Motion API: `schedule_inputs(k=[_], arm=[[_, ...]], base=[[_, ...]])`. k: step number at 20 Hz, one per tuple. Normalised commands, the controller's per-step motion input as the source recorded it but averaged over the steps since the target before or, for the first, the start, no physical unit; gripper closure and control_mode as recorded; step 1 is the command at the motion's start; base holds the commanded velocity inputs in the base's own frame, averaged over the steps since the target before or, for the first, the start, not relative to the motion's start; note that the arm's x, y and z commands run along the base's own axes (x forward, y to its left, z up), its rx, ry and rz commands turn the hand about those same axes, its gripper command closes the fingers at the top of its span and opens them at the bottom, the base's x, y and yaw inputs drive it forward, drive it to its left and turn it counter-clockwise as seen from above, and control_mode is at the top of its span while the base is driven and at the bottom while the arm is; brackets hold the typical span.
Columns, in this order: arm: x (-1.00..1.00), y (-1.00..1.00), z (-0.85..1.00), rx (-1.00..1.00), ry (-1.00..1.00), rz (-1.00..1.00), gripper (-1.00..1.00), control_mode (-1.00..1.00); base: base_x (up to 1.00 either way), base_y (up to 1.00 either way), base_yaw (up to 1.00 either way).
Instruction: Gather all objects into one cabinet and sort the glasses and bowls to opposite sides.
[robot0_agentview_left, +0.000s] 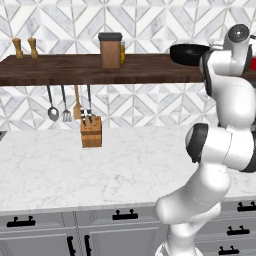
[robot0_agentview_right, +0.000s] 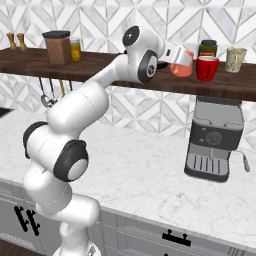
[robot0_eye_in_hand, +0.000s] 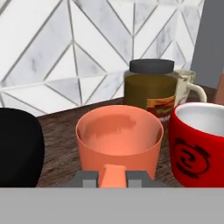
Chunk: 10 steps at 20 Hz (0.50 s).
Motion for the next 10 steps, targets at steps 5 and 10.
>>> schedule_inputs(k=[5, 10], arm=[[0.11, -0.02, -0.06, 0.00, -0.06, 0.00, -1.00, -1.00], [0.00, 0.00, 0.08, 0.04, 0.00, 0.00, -1.00, -1.00]], base=[[0.00, 0.00, 0.00], [0.00, 0.00, 0.00]])
